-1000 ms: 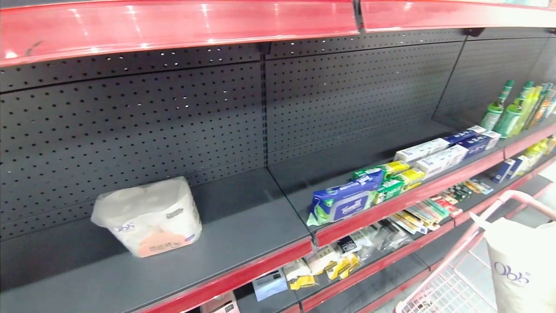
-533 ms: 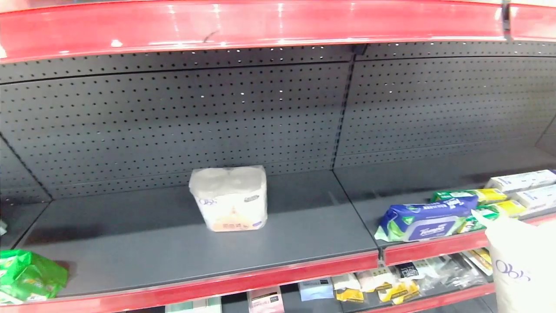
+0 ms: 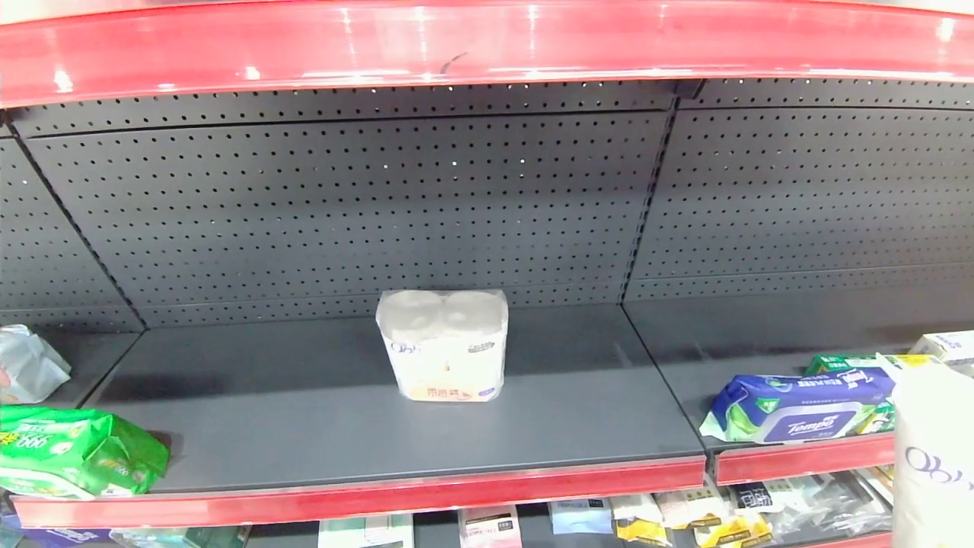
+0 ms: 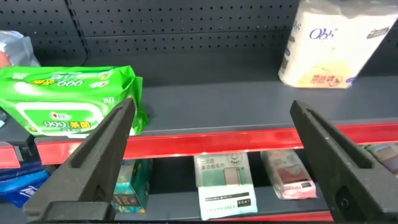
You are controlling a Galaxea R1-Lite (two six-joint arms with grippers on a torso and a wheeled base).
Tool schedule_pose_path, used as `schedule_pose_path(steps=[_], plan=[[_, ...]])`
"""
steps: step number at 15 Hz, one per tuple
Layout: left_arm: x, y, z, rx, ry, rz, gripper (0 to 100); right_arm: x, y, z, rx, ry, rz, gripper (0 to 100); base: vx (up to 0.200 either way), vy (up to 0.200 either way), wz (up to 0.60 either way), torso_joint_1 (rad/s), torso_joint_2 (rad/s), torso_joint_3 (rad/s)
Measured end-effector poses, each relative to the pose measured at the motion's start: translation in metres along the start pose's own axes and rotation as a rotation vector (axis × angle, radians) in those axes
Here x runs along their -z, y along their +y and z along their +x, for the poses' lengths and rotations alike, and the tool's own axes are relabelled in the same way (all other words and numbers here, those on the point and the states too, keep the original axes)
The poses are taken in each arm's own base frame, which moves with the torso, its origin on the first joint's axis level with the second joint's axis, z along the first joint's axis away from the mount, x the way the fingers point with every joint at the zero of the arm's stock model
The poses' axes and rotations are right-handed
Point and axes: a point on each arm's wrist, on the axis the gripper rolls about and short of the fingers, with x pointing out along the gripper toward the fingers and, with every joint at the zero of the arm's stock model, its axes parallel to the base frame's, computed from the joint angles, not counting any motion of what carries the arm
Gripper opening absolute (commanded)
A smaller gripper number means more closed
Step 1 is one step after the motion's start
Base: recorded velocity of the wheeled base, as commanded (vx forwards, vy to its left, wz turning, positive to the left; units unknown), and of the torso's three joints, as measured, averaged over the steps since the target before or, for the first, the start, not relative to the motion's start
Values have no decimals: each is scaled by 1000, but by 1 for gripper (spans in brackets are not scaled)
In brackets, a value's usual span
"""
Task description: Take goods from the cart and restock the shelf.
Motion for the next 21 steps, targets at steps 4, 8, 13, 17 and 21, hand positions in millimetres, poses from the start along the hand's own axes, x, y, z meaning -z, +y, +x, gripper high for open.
schedule_pose_path(steps=[4, 8, 13, 17, 21], plan=[[0, -1, 1, 52, 7, 29, 100, 19, 3, -18, 3, -93, 18, 0, 0, 0, 0, 0, 0, 0], [-28, -2, -2, 101, -40, 27, 100, 28, 4, -23, 9, -127, 60, 0, 0, 0, 0, 0, 0, 0], [-107, -1, 59, 73, 116, 18, 100, 28, 4, -24, 10, -132, 76, 0, 0, 0, 0, 0, 0, 0], [-127, -2, 150, 232, 317, 85, 100, 27, 4, -24, 20, -127, 78, 0, 0, 0, 0, 0, 0, 0], [-122, -8, 239, 613, 327, 184, 100, 28, 4, -22, 49, -110, 69, 0, 0, 0, 0, 0, 0, 0]])
